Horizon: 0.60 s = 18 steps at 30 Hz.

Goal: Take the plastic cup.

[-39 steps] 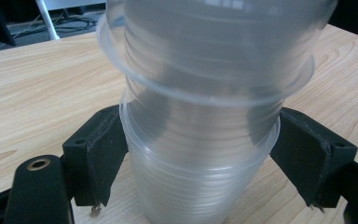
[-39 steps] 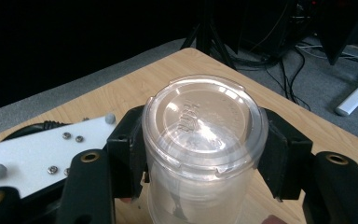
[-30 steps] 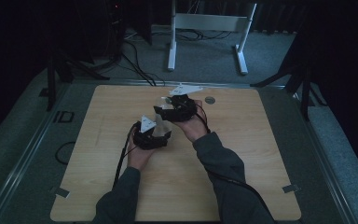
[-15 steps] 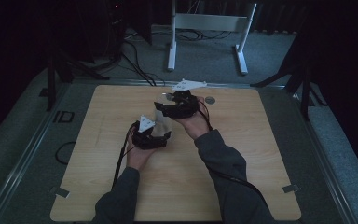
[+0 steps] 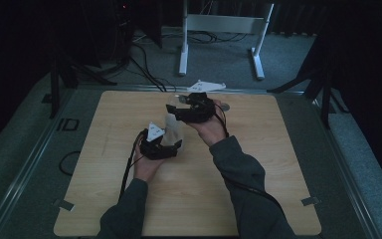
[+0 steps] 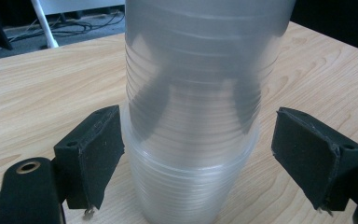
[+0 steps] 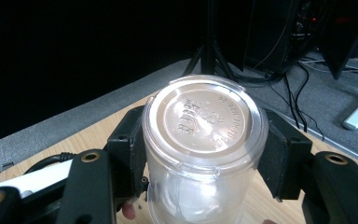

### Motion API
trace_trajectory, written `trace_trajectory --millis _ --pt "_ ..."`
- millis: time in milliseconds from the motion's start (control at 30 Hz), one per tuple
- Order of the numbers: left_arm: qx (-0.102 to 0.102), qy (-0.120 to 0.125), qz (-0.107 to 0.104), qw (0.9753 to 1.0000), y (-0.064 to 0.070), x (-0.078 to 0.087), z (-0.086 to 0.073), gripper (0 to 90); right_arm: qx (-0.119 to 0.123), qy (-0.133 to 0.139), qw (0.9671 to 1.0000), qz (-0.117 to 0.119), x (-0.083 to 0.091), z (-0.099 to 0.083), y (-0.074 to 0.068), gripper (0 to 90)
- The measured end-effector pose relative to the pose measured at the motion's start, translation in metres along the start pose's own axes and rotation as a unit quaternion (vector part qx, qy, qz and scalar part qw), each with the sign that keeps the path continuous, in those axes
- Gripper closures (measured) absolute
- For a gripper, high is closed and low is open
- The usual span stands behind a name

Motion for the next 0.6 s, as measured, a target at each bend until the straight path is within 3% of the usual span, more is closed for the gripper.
trace_trajectory --millis 600 --pt "0.001 0.001 0.003 1.0 0.0 0.003 0.002 16.6 -0.005 0.02 0.9998 -0.005 0.015 0.015 0.007 41.0"
Point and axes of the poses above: each handheld gripper's, and its own axes: x roughly backward along the jaws, z roughly out of its top, y roughly to its right, the point moved 3 cm from there along -x, roughly forward along the jaws, and after that the axes turned 8 degrees about y, right-handed, at the moved point
